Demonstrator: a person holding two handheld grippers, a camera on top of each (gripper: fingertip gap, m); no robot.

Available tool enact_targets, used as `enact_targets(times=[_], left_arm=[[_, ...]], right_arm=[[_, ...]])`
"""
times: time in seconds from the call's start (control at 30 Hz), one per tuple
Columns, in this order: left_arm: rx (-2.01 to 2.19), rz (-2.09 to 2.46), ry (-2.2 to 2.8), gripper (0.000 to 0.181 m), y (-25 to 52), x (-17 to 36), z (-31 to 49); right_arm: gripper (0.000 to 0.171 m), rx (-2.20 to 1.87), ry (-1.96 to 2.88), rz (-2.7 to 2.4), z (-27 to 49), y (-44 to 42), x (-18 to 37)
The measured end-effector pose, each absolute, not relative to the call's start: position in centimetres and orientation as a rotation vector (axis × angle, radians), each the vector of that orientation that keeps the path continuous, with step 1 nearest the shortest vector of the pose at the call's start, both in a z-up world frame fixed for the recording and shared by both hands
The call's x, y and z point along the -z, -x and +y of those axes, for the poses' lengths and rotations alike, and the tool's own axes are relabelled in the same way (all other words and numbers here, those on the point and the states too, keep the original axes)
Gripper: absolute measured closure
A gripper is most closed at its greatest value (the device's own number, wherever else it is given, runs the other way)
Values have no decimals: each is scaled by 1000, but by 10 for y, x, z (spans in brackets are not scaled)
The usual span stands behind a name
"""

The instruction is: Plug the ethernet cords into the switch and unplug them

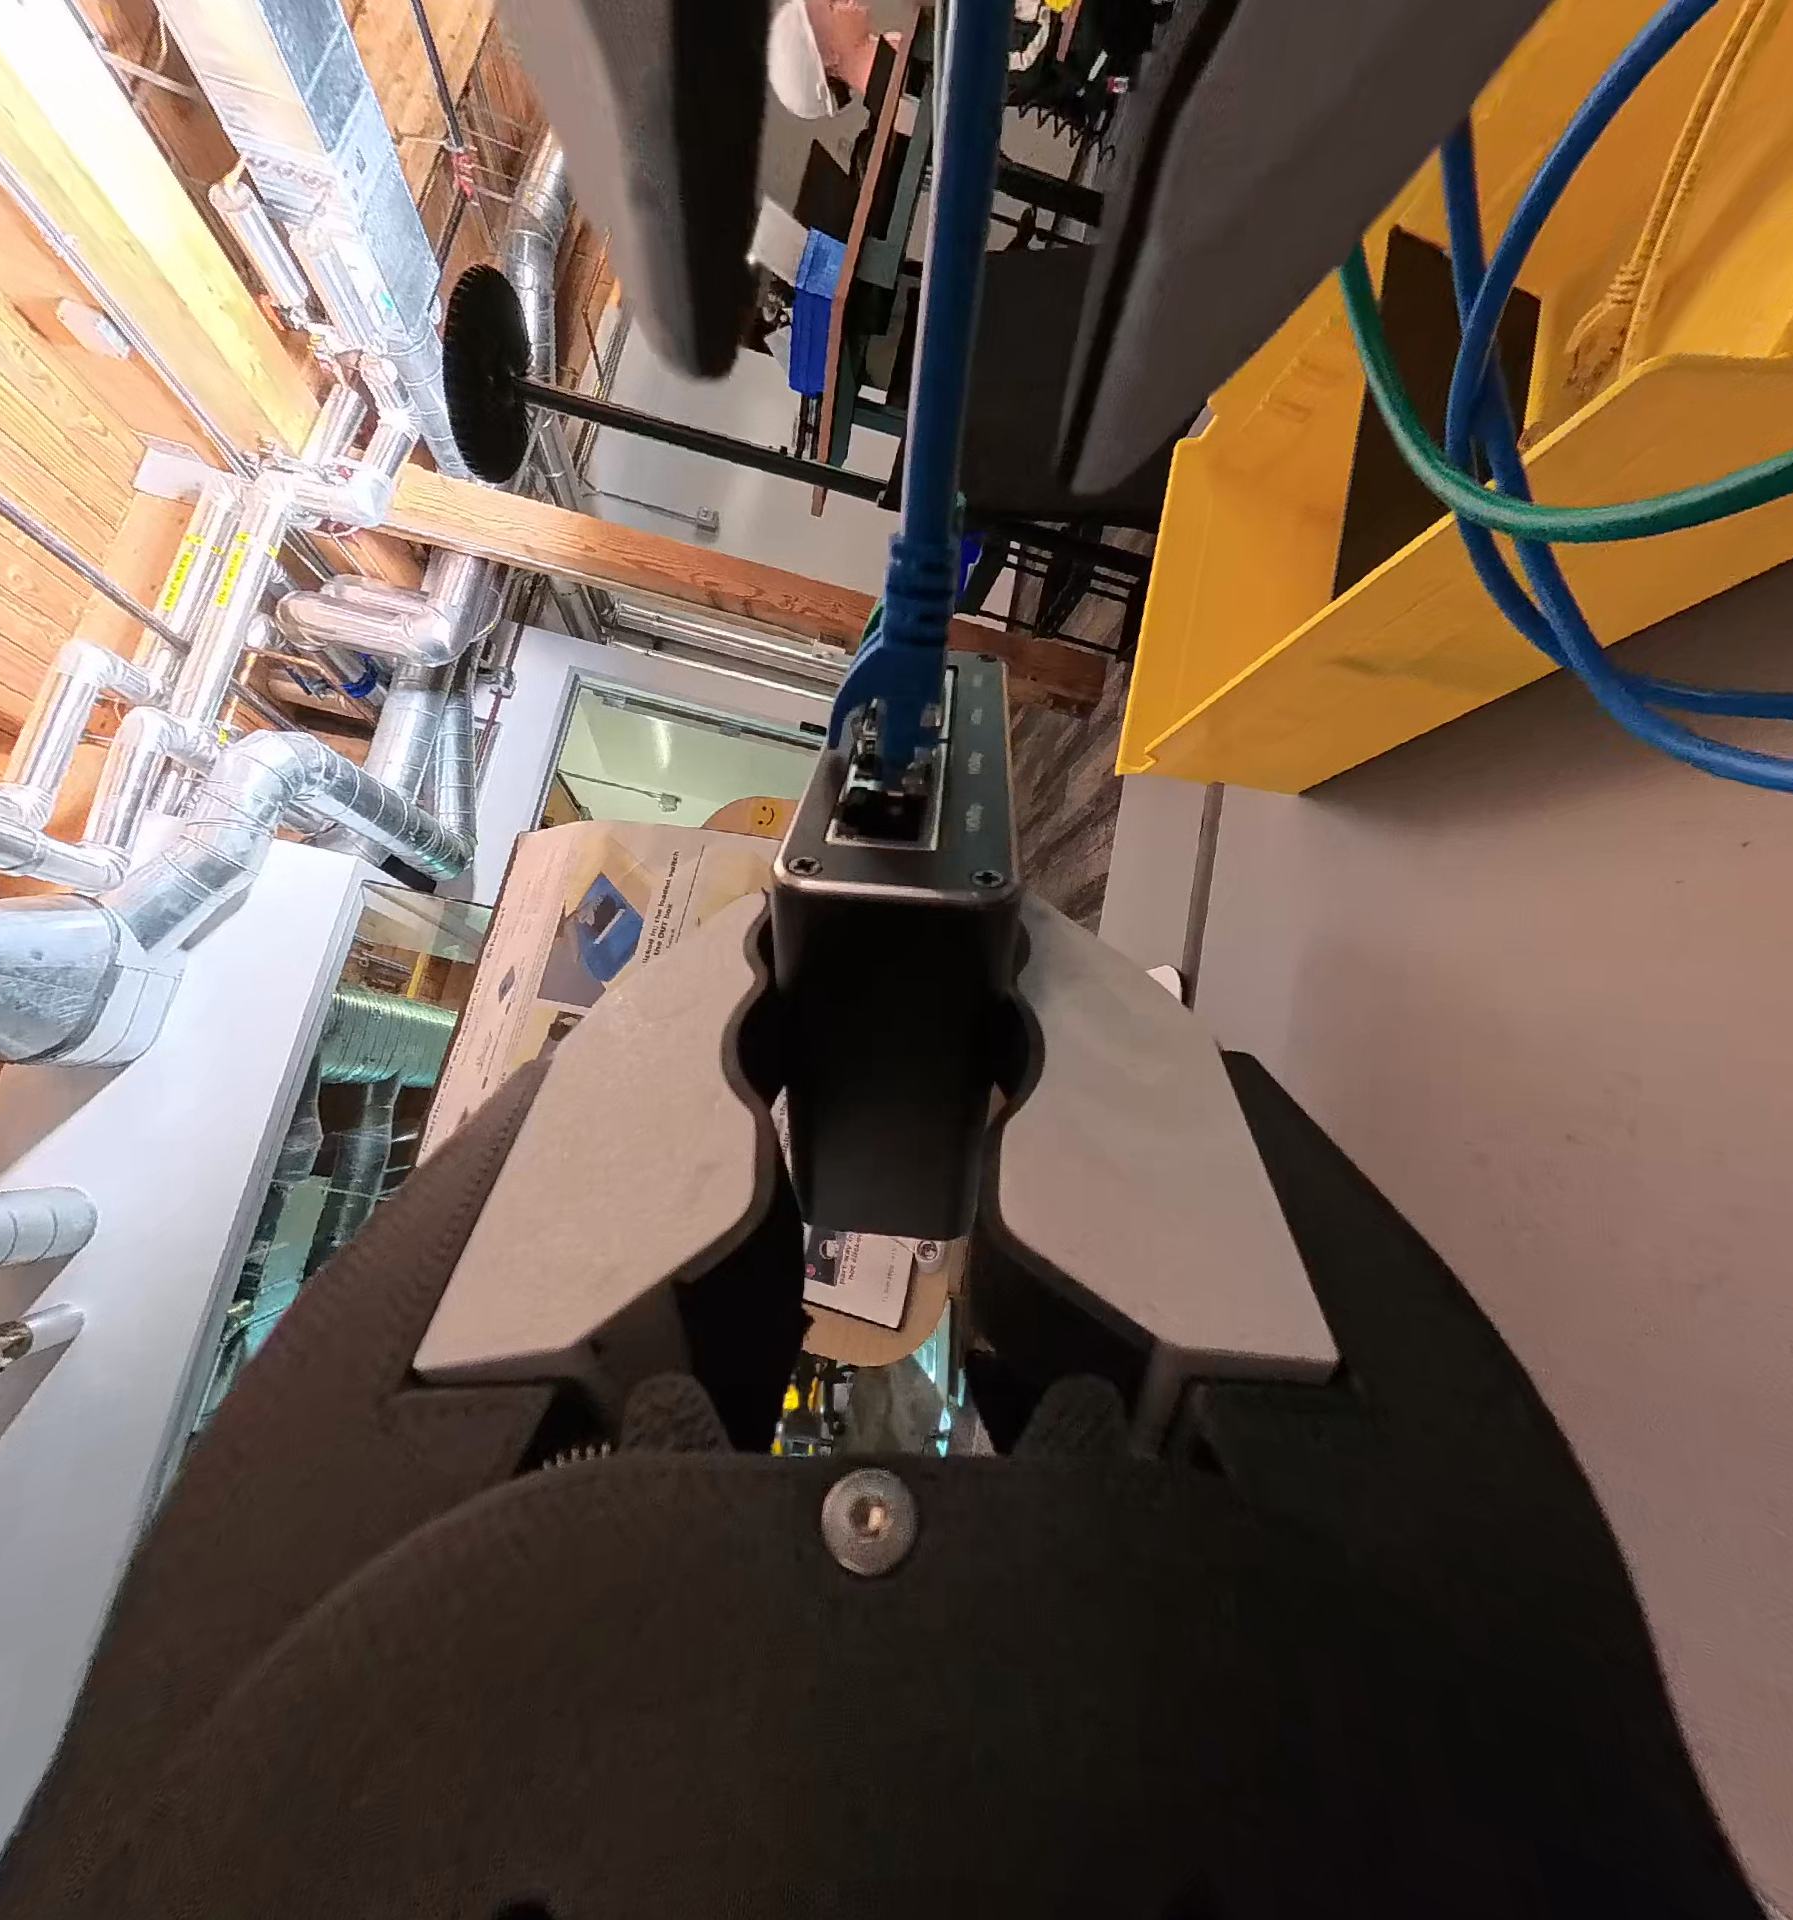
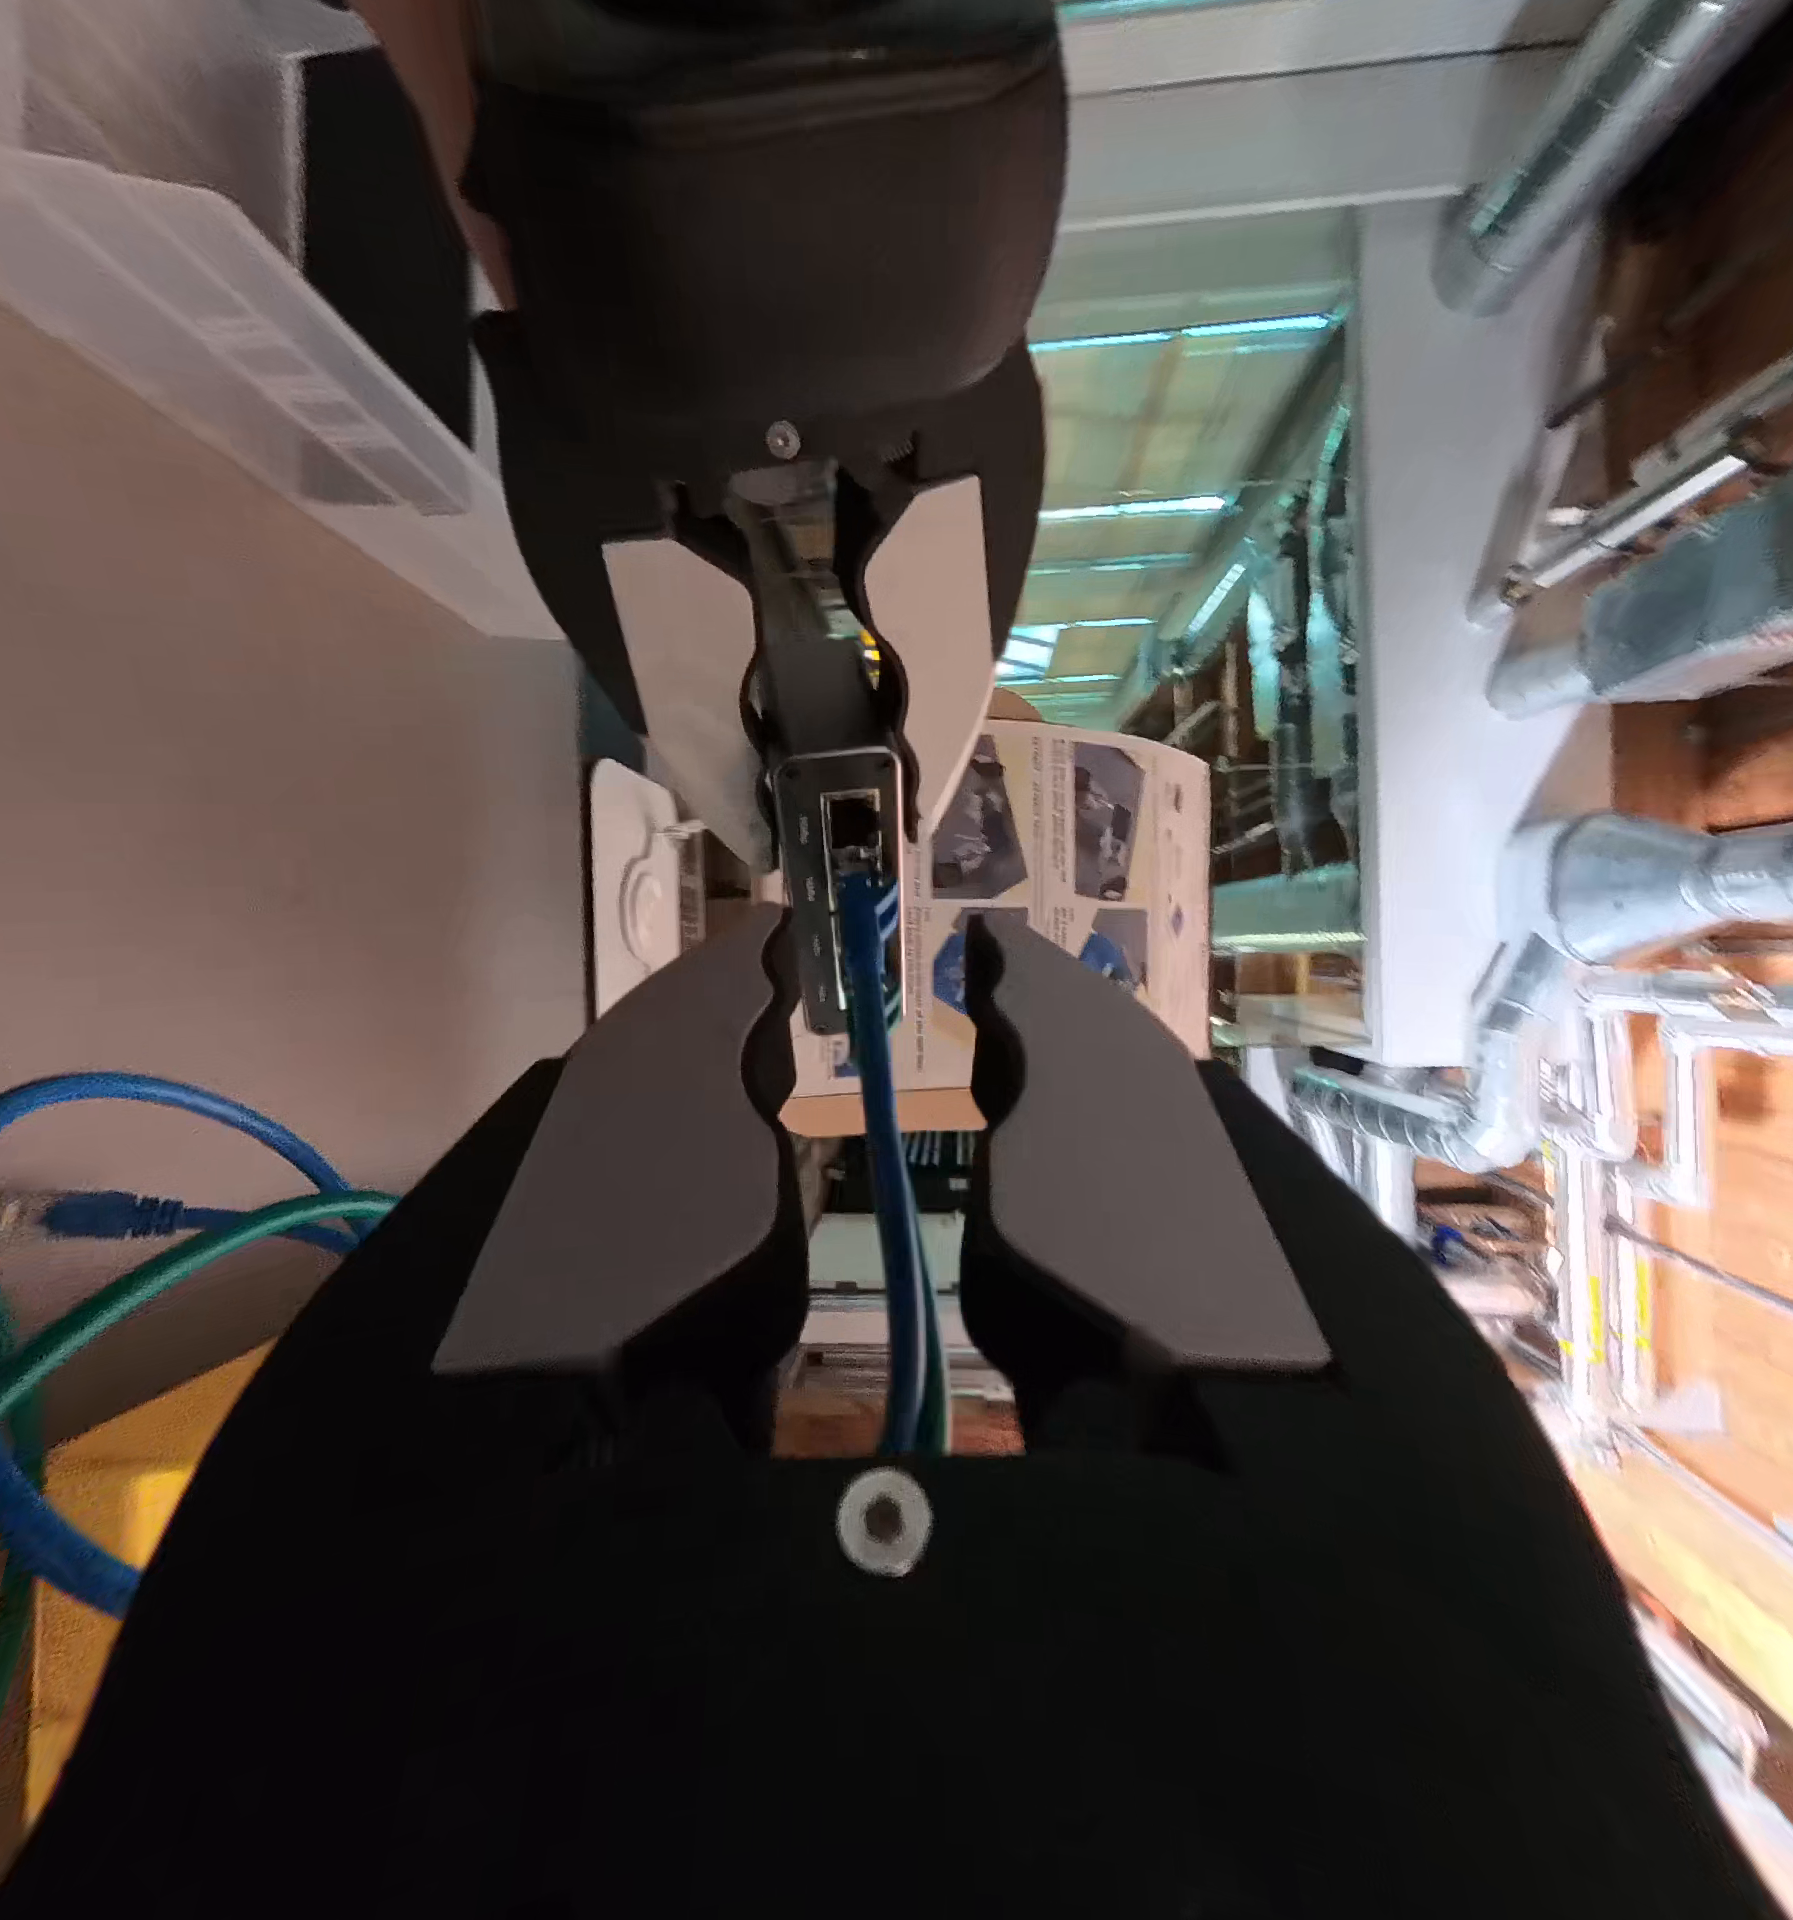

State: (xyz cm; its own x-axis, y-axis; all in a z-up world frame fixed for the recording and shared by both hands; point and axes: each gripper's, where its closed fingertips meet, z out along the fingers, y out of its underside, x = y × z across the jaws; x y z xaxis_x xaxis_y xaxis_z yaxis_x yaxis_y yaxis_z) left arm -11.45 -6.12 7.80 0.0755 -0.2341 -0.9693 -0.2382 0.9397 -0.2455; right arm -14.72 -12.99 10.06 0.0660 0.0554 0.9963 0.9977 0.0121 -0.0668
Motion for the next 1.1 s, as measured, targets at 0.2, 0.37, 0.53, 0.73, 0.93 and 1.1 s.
enact_targets(times=[0.2,0.37,0.53,0.73,0.93,1.1], left_arm=[[-15,1502,370,145,115,-79,-64],[-33,1495,372,144,116,-81,-62],[-37,1493,368,144,117,-82,-61],[-31,1493,371,144,118,-83,-60],[-32,1495,364,144,120,-84,-60],[-20,1504,385,144,121,-87,-60]], right_arm=[[142,1031,1383,-1357,-109,145,-98],[148,1080,1428,-1395,-98,135,-92],[150,1114,1473,-1378,-94,130,-90],[153,1137,1389,-1386,-92,133,-93],[154,1112,1362,-1380,-91,135,-94],[154,1120,1335,-1380,-90,136,-97]])
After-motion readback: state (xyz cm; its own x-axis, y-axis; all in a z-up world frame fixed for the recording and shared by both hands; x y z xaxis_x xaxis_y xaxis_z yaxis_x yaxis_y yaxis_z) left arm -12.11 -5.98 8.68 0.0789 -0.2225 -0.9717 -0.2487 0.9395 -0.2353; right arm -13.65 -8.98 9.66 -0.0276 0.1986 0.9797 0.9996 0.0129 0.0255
